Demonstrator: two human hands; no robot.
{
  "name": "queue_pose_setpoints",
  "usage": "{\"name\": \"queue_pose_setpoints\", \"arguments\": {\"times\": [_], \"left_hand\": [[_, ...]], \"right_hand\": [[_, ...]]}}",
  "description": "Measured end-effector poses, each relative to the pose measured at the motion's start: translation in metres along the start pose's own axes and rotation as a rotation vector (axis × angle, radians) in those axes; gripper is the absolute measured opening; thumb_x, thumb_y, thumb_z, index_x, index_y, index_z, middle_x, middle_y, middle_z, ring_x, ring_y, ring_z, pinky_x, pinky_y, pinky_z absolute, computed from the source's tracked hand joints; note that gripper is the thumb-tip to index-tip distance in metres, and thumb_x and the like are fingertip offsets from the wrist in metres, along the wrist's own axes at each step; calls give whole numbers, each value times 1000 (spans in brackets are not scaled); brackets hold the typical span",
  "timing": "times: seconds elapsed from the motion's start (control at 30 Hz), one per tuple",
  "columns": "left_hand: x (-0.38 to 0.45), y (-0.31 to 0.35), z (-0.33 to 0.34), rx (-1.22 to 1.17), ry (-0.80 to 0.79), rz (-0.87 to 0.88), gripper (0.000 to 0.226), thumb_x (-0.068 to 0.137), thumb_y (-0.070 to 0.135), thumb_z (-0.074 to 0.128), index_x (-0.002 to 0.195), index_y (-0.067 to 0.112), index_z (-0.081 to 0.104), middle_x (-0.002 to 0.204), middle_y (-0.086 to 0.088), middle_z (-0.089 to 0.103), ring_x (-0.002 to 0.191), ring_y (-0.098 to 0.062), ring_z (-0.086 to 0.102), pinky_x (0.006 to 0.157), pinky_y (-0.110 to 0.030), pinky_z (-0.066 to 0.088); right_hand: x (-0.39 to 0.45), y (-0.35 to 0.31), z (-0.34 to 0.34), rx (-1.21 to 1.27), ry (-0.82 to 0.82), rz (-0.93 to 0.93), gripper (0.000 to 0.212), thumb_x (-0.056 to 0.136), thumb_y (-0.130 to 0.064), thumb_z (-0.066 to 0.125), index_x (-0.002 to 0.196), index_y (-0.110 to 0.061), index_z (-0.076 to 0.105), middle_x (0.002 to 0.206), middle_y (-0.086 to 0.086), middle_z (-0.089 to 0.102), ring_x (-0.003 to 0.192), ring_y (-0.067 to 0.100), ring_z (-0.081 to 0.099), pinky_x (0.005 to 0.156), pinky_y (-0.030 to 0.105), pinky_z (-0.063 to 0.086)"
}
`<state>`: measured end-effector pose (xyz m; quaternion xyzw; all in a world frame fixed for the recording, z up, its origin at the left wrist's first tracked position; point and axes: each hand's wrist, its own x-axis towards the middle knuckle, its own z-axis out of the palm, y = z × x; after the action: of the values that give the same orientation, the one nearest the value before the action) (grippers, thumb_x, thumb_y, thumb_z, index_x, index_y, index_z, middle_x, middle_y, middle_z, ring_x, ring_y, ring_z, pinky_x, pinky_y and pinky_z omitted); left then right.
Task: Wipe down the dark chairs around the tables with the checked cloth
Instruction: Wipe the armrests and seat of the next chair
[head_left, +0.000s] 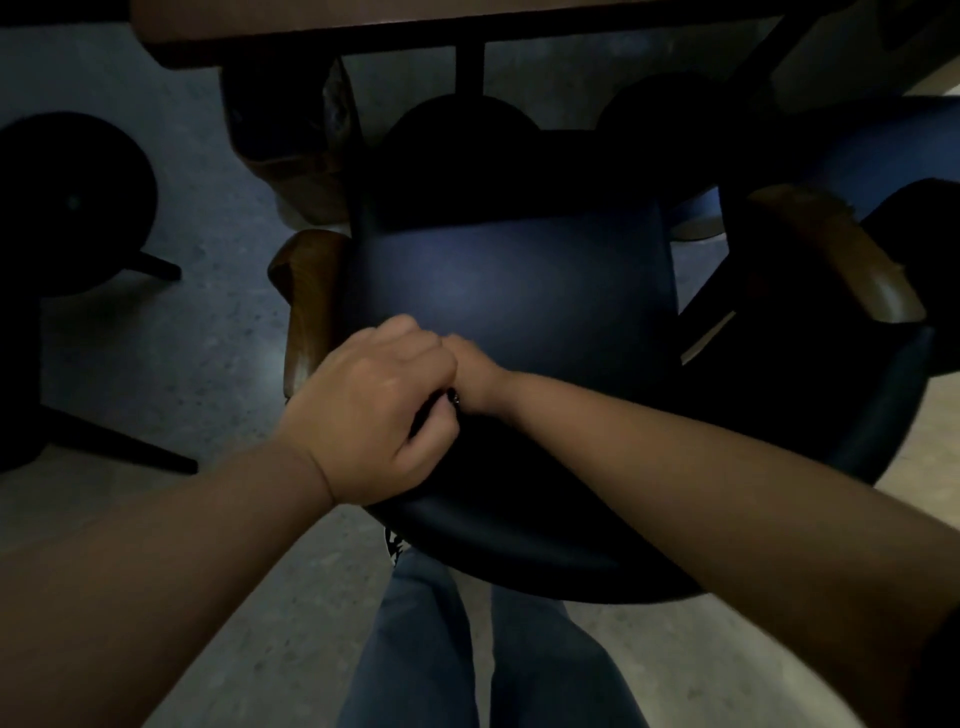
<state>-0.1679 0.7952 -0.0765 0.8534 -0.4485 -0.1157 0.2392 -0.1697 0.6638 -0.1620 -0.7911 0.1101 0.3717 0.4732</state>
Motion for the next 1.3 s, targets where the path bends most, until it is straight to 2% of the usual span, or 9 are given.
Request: {"name": "queue_pose_setpoints", "arguments": {"times": [0.1,0.17,0.27,0.33,0.43,0.63,0.9,1.2,1.3], "left_hand": [[1,2,-3,-34,-21,-44,18,81,26,44,84,11,53,84,-2,49,78,-22,46,69,-45,43],[1,2,-4,-61,-24,-55,23,81,26,45,94,11,55,96,-5,55,90,-25,54,75,-48,46],[-3,0,-2,-63,-22,-73,39,83,29,45,115,10,55,124,-7,55,116,-25,53,89,-48,47],[-4,-2,-1,-65,-22,-76,53,85,30,44,133,8,49,143,-8,47,133,-21,43,101,-48,43],[-4,-2,-1,-84,-27,-66,65,88,30,42,148,6,33,155,-8,32,144,-18,30,111,-46,35],[-4,0,-2,-87,-30,-68,67,90,30,39,151,4,26,158,-10,26,147,-17,23,114,-45,31],[-3,0,-1,-72,-43,-63,66,88,27,39,148,3,31,155,-12,32,144,-20,30,113,-45,33],[-3,0,0,-73,-43,-79,61,89,30,40,144,5,36,147,-10,44,135,-20,41,109,-44,37],[-2,1,-1,-68,-69,-98,60,88,33,39,142,7,40,143,-9,48,131,-20,44,110,-39,36]], "right_hand": [[-13,30,-11,-241,8,79,29,96,-12,42,75,-10,61,106,22,63,98,32,59,68,27,37],[-15,34,-12,-292,18,119,25,98,-17,41,90,-7,63,101,19,59,93,28,57,65,27,39],[-16,18,-6,-190,55,91,28,98,-14,41,106,0,65,115,22,61,108,32,57,82,29,41],[-34,3,-1,-89,81,20,24,94,-7,46,107,0,65,114,20,64,106,29,59,79,27,40],[-76,-8,8,-32,129,-216,17,86,2,46,85,-3,62,98,20,68,90,22,61,73,27,44],[-75,0,11,-54,98,-423,28,80,1,44,99,-4,64,103,13,69,99,24,64,84,29,50],[9,20,6,-308,36,63,19,96,-17,47,100,-5,61,120,21,61,114,35,57,86,31,43],[-119,-17,10,-203,216,-228,17,89,-5,43,87,-1,59,98,19,66,94,34,62,78,35,49],[-121,8,-8,-396,106,-146,24,84,-5,44,96,-5,65,103,18,67,98,35,62,84,39,51]]}}
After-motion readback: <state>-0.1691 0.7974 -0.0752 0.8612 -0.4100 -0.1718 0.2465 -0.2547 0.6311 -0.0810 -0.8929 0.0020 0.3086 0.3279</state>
